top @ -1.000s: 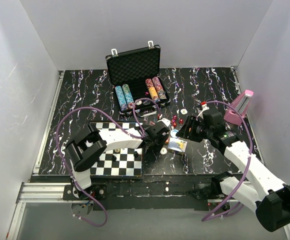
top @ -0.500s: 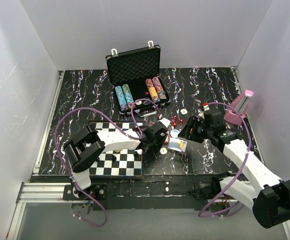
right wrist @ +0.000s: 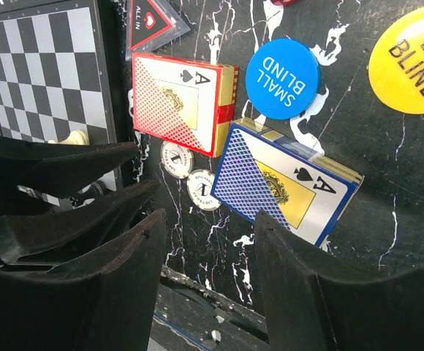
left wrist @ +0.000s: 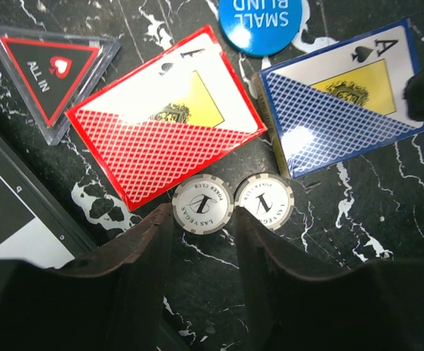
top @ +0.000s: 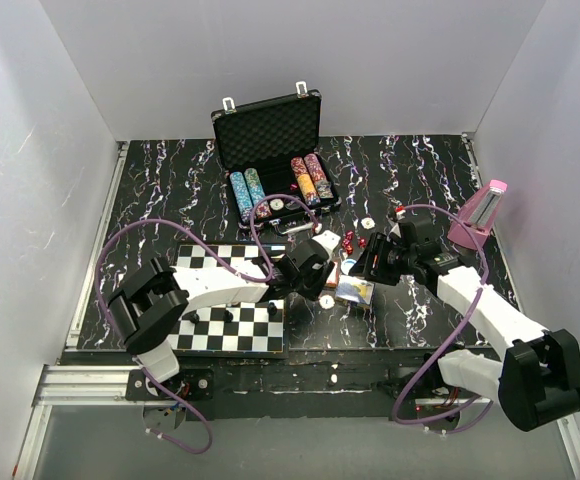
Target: Pack up texas hold em set
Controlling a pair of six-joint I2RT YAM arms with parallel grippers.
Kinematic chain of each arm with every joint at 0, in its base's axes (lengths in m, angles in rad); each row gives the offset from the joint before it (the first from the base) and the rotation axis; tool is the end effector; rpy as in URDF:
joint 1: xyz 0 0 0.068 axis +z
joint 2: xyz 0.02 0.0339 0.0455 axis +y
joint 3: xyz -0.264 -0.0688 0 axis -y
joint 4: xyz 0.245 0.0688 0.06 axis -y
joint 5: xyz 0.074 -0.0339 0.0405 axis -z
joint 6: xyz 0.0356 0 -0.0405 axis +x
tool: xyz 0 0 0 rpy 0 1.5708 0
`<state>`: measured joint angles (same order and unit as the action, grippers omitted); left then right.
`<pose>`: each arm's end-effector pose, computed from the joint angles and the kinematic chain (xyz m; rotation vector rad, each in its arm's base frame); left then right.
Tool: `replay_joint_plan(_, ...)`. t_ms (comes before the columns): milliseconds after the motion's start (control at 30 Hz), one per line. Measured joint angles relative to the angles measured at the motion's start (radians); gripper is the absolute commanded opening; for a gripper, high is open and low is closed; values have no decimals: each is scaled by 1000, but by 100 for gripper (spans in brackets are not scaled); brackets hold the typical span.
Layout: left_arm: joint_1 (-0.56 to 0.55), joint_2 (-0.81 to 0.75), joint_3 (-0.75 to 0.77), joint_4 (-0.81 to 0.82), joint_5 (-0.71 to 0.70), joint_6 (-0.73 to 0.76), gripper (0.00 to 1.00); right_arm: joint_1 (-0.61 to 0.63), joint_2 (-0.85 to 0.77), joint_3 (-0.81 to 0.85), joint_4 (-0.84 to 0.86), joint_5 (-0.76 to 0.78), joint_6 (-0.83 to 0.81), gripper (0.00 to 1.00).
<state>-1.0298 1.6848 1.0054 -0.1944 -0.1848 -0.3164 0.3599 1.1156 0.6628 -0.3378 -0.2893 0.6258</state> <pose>0.1850 -0.2952 0.1849 0.7813 2.3340 -0.3789 0.2085 0.0893 0.2205 0.1807 2.4662 0.7970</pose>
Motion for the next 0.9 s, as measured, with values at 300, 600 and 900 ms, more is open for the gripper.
replay_joint_plan(300,0,0,-5,-44,-5,-9,64,54,-70,0,-2,43,-48,58)
replay_joint_plan(600,0,85,42,-97,-10,-45,62,61,-183,-34,-11,108,-55,53)
replay_joint_plan(900,0,111,71,-150,-39,-70,54,61,-208,-86,-21,112,-53,52)
